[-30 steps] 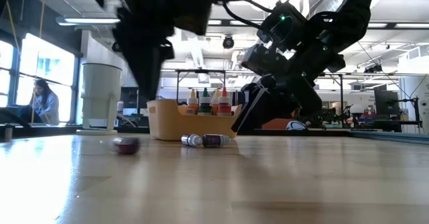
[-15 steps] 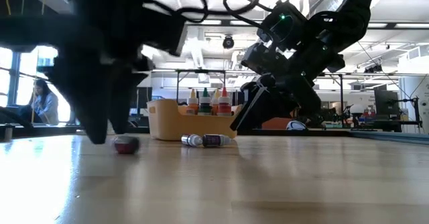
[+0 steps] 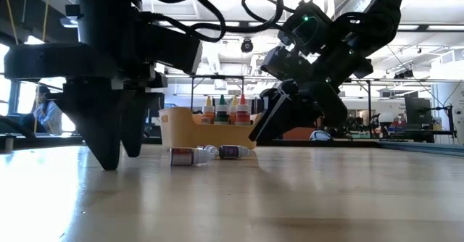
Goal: Pick & Place food coloring
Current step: Put the small red food coloring bottle into the yellow bin
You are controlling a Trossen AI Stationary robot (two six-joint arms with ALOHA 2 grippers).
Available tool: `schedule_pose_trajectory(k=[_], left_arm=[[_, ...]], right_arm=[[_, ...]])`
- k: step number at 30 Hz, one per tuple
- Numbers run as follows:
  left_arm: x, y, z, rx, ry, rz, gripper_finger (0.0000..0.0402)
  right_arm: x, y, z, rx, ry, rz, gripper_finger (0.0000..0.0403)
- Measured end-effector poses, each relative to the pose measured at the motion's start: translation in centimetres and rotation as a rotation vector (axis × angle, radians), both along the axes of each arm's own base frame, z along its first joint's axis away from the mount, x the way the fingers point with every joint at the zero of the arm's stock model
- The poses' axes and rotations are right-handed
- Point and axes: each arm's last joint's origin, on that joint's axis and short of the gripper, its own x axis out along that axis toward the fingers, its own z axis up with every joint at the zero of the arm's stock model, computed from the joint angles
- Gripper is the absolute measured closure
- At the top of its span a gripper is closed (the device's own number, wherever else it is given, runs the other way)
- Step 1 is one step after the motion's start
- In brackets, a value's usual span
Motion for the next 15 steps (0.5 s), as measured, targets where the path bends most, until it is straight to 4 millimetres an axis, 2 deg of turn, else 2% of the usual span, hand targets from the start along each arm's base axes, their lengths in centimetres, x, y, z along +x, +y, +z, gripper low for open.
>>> schedule_pose_trajectory(k=[15], left_arm=[[0.95, -0.06, 0.03, 0.095, -0.12, -0.041, 0.0172]], right_arm=[[0.04, 0.0, 0.05, 0.0, -0.006, 0.0, 0.0222]])
